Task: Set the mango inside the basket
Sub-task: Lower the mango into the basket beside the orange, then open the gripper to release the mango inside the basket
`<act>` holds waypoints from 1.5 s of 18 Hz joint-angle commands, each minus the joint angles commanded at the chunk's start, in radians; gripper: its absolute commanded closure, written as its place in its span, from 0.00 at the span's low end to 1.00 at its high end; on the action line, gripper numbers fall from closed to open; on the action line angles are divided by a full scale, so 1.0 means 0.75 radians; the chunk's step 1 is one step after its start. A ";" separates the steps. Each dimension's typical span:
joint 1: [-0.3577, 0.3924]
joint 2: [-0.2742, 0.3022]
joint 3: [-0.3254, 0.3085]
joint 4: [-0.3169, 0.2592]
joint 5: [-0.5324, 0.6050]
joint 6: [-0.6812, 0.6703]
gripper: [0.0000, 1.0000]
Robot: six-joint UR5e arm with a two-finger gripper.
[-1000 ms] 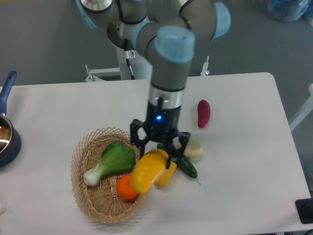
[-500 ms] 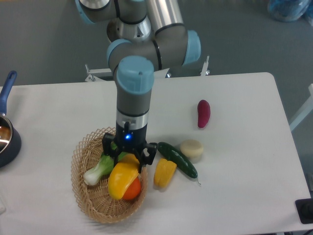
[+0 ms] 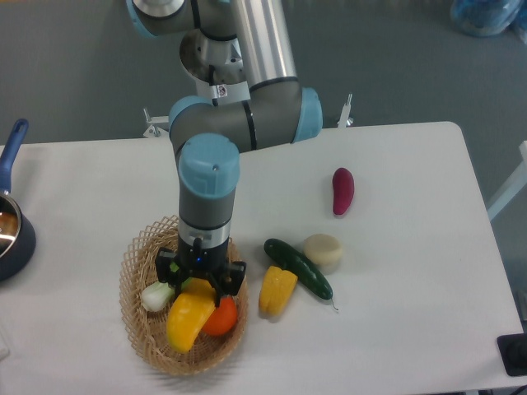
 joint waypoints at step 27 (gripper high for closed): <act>-0.043 -0.039 -0.018 0.000 -0.027 -0.090 0.61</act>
